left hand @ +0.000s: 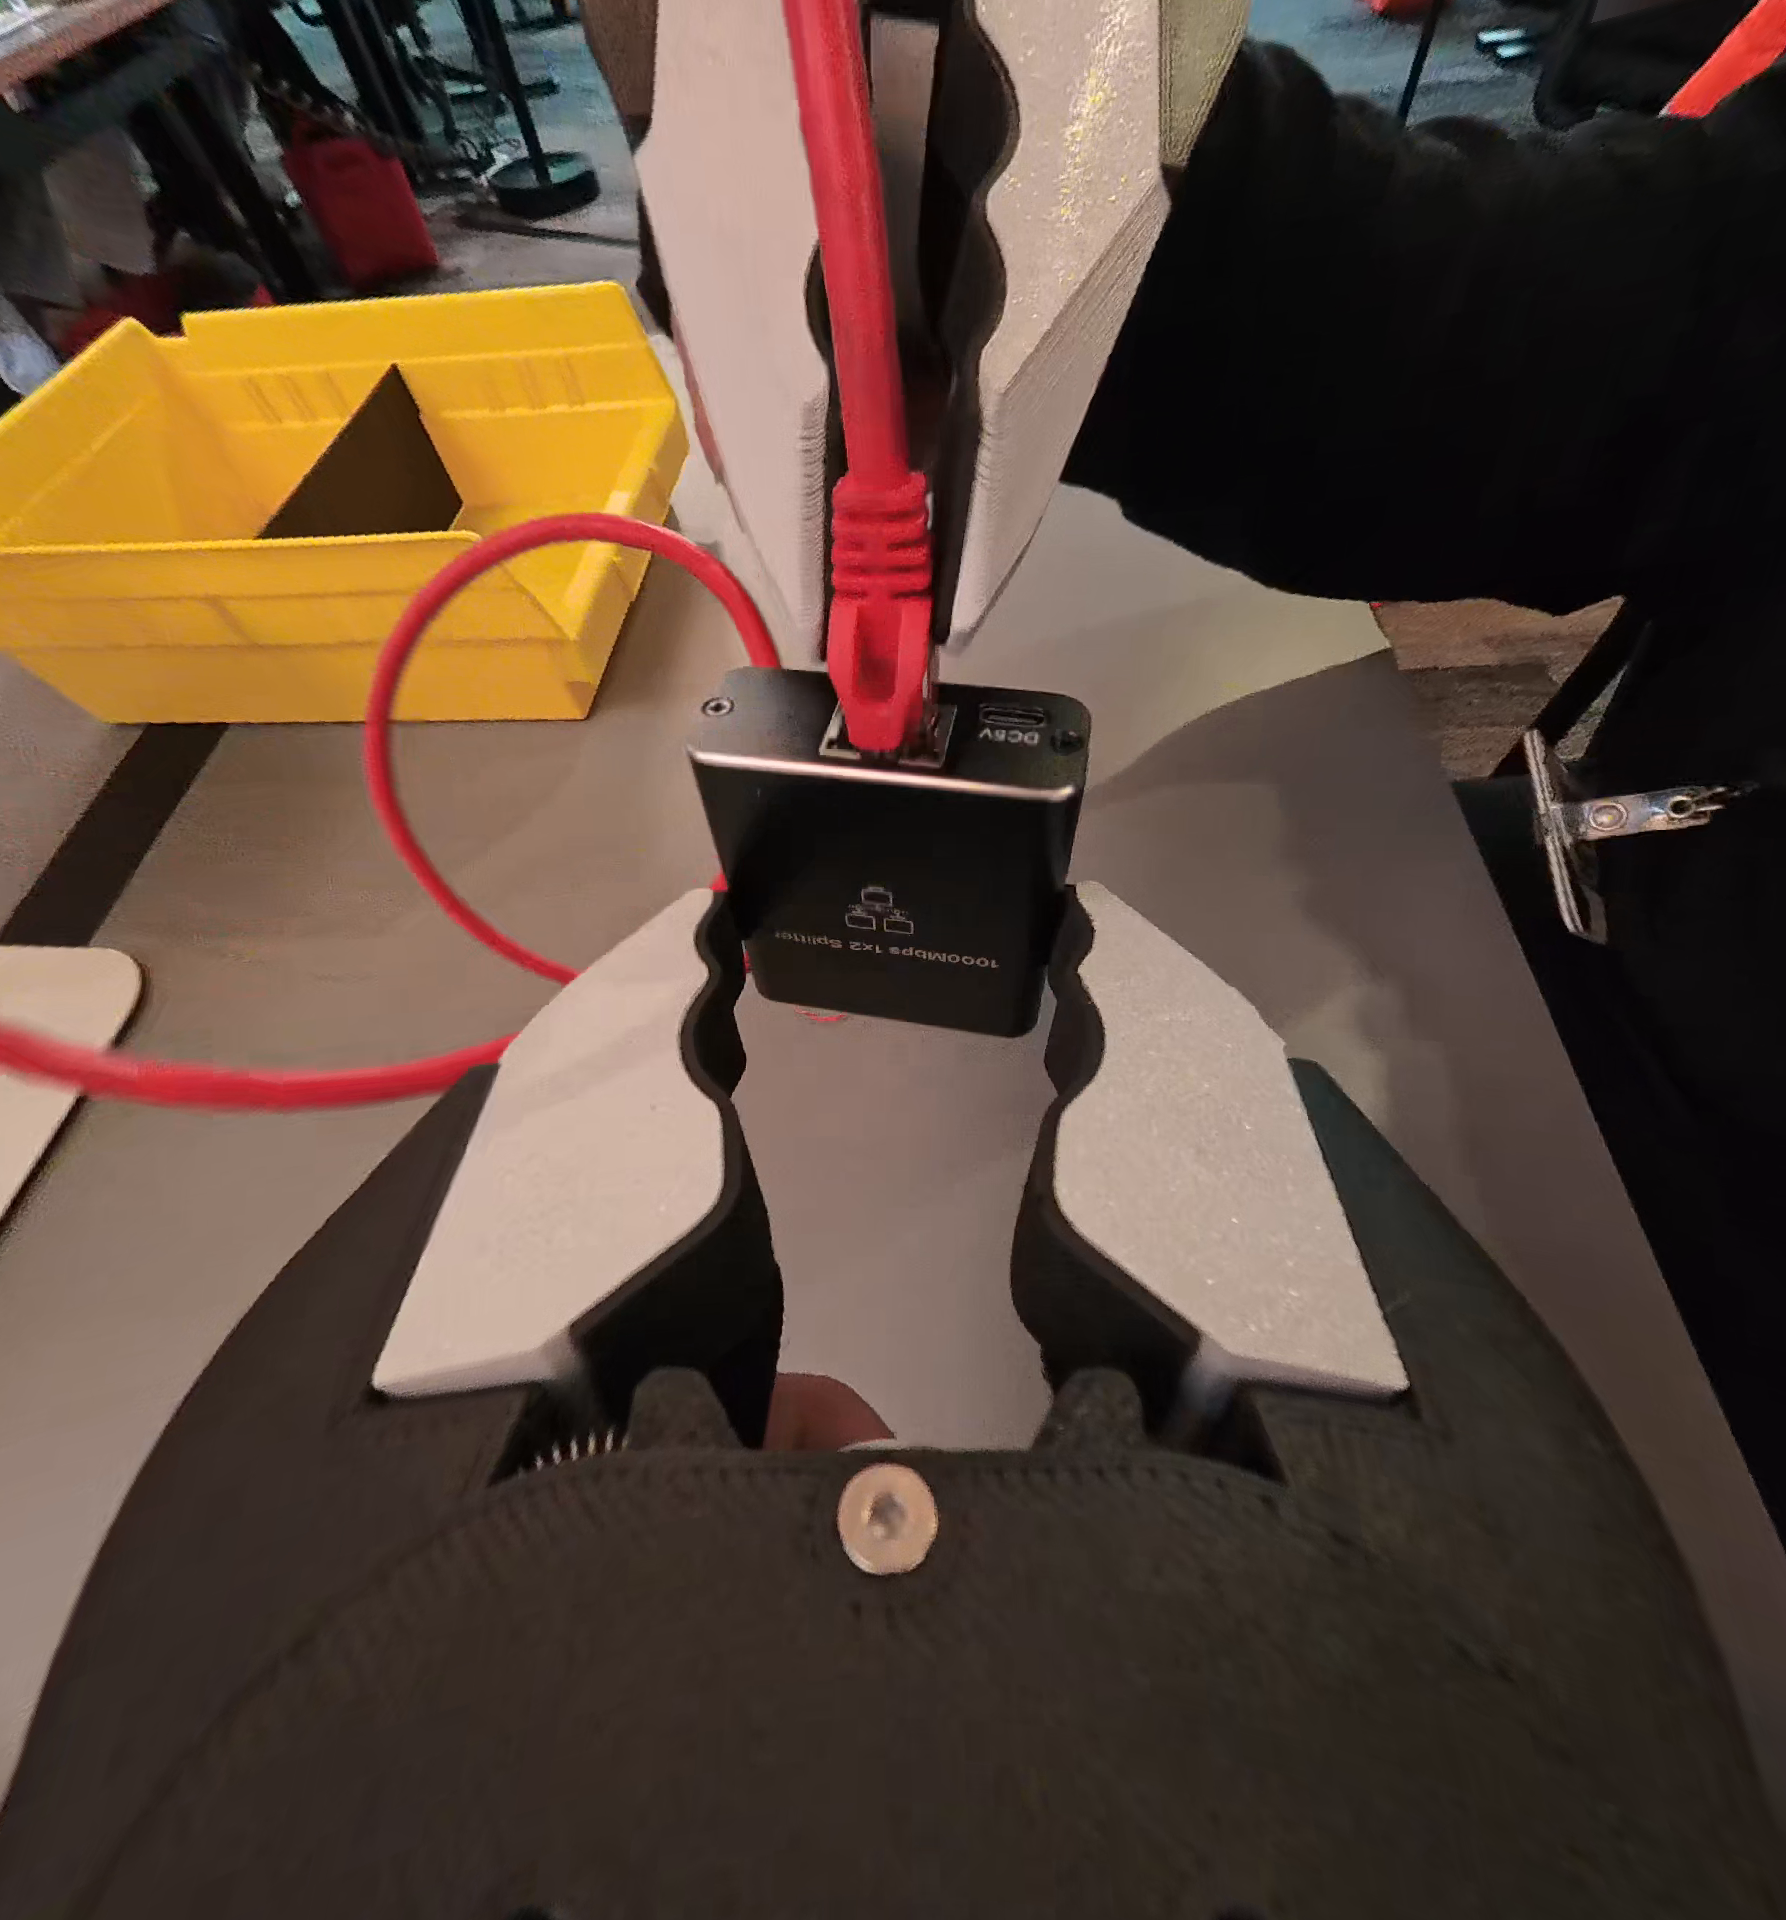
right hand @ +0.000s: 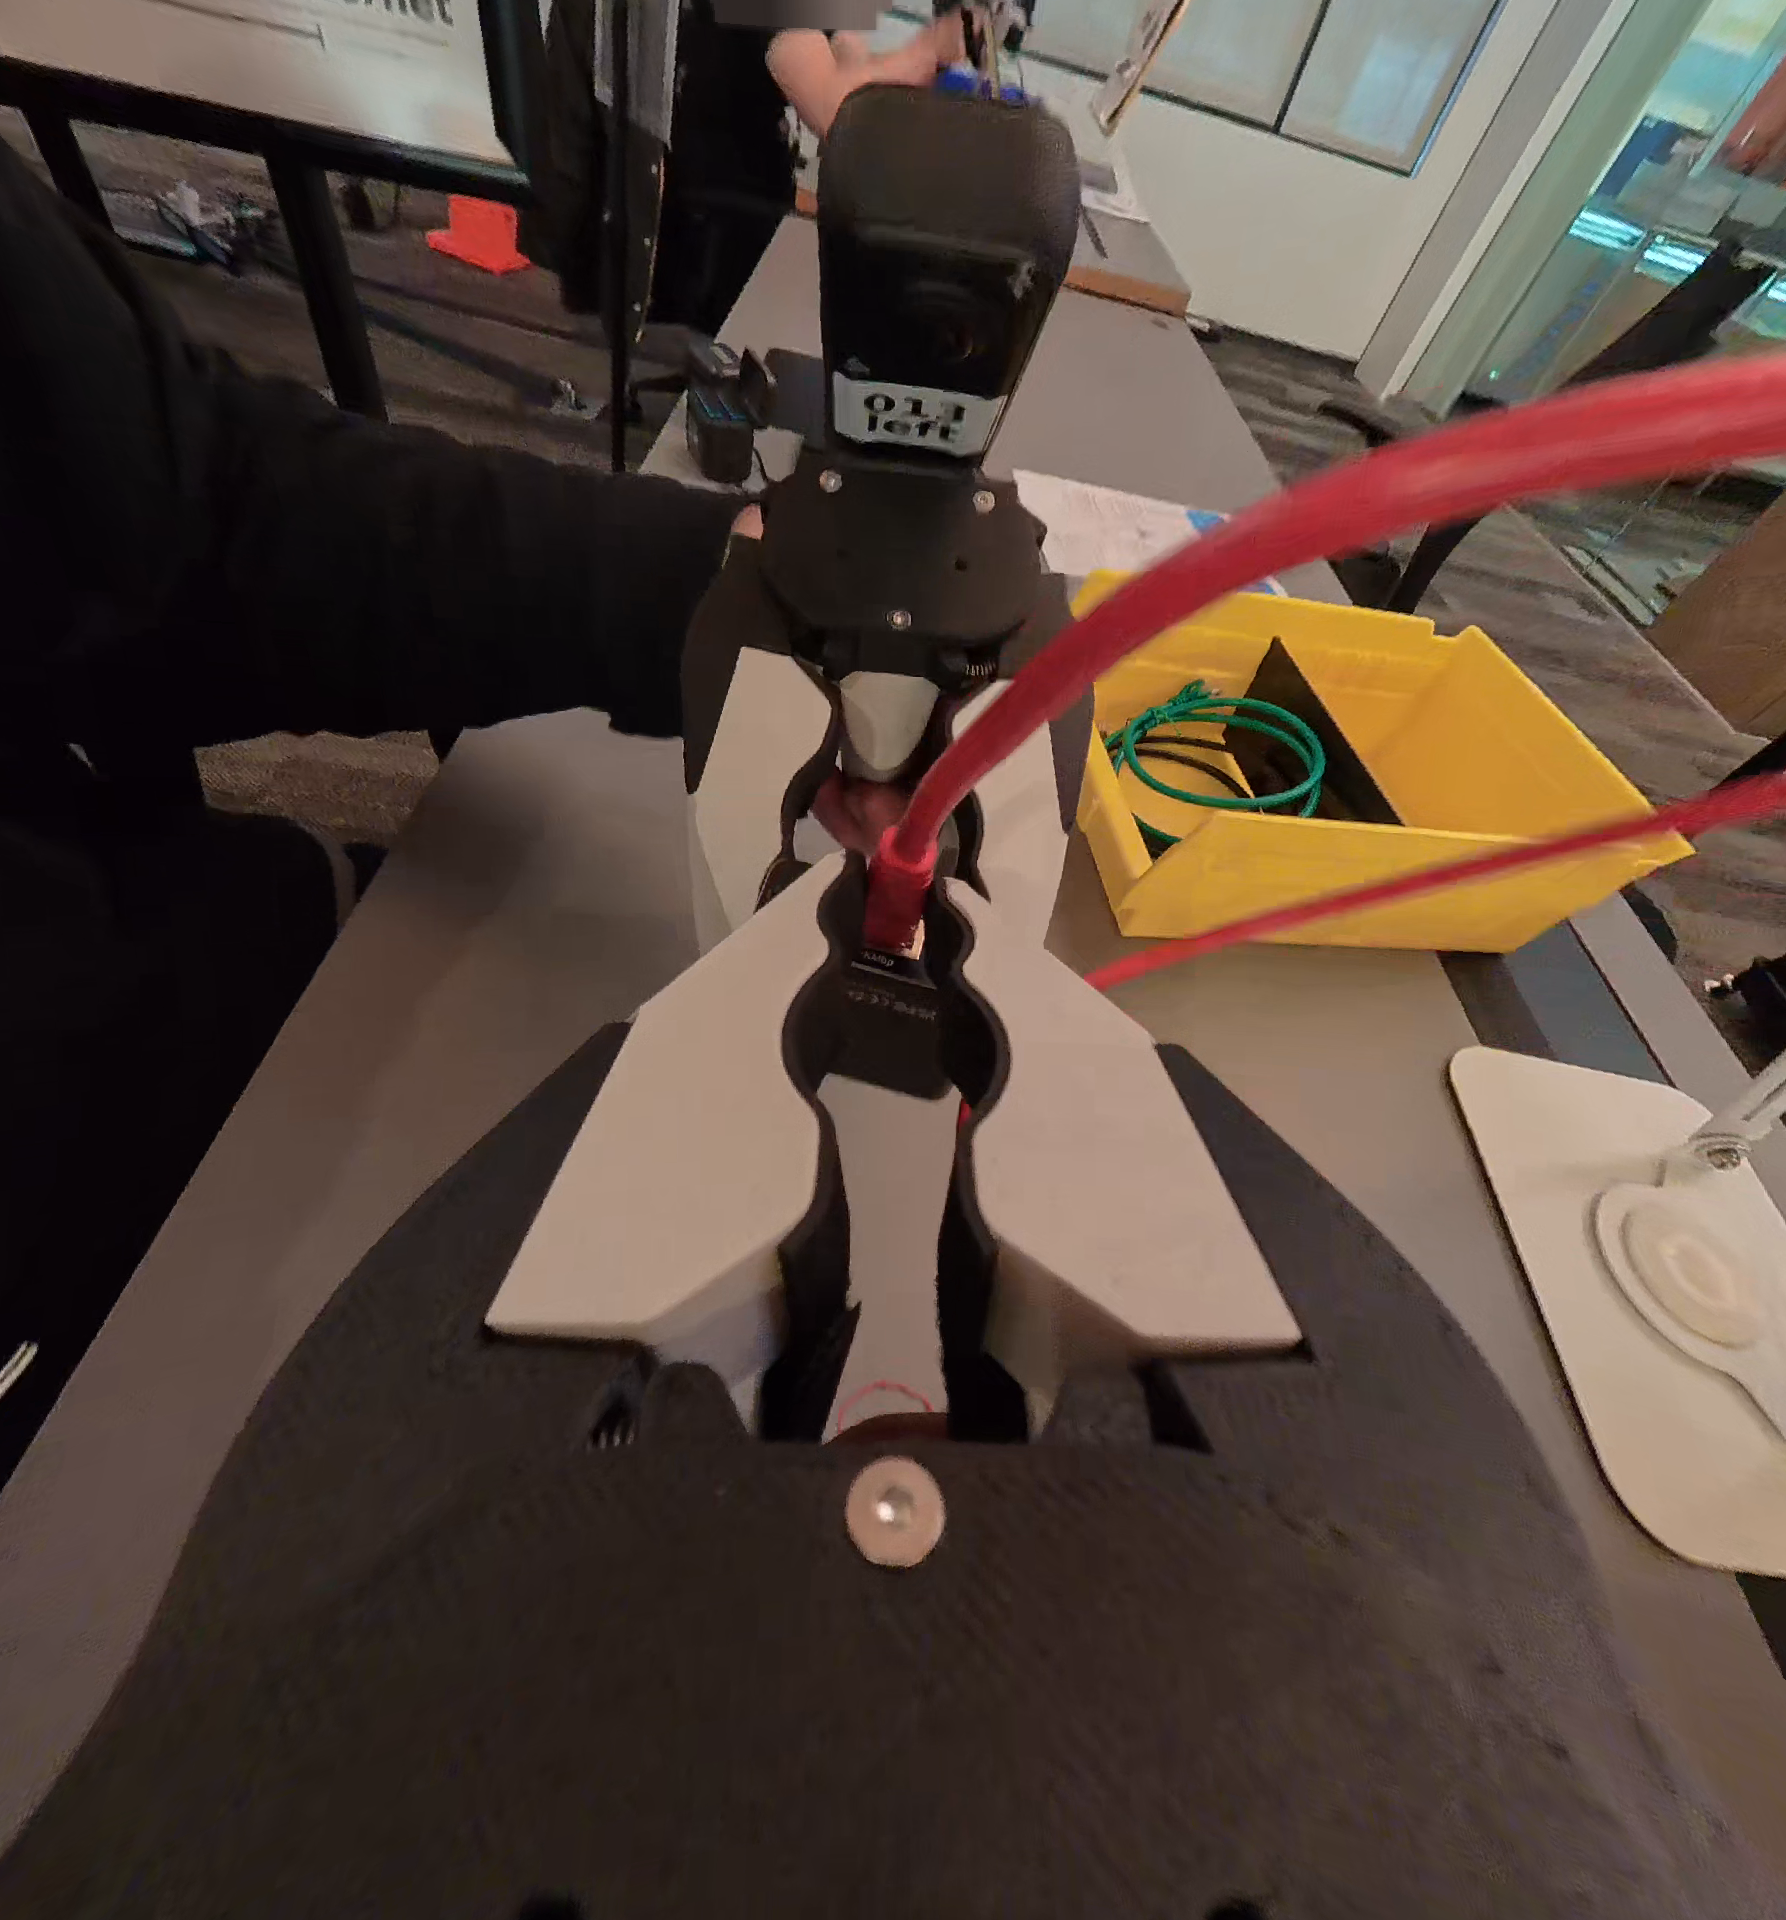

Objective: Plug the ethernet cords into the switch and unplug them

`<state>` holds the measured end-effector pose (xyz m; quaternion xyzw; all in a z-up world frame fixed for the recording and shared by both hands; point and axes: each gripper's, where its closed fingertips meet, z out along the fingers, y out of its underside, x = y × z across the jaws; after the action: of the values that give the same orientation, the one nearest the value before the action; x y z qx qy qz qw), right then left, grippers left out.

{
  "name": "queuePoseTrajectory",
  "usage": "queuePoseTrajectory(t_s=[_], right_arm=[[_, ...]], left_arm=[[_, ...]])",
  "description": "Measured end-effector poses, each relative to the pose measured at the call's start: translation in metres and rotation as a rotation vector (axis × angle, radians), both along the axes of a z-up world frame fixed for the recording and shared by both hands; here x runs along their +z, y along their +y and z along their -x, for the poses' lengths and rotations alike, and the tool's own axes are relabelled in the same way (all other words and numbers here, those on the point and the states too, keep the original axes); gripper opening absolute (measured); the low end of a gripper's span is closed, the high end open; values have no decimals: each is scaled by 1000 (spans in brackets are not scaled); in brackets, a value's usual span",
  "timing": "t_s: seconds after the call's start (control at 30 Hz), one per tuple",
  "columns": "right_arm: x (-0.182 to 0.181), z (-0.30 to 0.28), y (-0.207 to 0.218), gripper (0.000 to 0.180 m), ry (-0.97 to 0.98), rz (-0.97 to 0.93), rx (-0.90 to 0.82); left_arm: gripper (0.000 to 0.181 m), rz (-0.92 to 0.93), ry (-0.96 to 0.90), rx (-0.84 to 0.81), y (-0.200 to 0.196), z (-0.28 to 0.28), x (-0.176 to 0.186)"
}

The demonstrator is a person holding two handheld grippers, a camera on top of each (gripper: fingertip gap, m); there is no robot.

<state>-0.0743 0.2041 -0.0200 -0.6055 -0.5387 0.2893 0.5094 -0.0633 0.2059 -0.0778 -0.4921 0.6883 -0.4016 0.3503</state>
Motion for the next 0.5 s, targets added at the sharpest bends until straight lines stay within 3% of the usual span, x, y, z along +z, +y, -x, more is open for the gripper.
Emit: queuePoseTrajectory(t_s=[0.27, 0.5], right_arm=[[-16, -22, 8, 9, -51, 42, -42], [-6, -27, 9, 9, 84, 58, -21]], left_arm=[[56, -76, 10, 95, 20, 7, 3], [55, -41, -99, 108, 21, 11, 31]])
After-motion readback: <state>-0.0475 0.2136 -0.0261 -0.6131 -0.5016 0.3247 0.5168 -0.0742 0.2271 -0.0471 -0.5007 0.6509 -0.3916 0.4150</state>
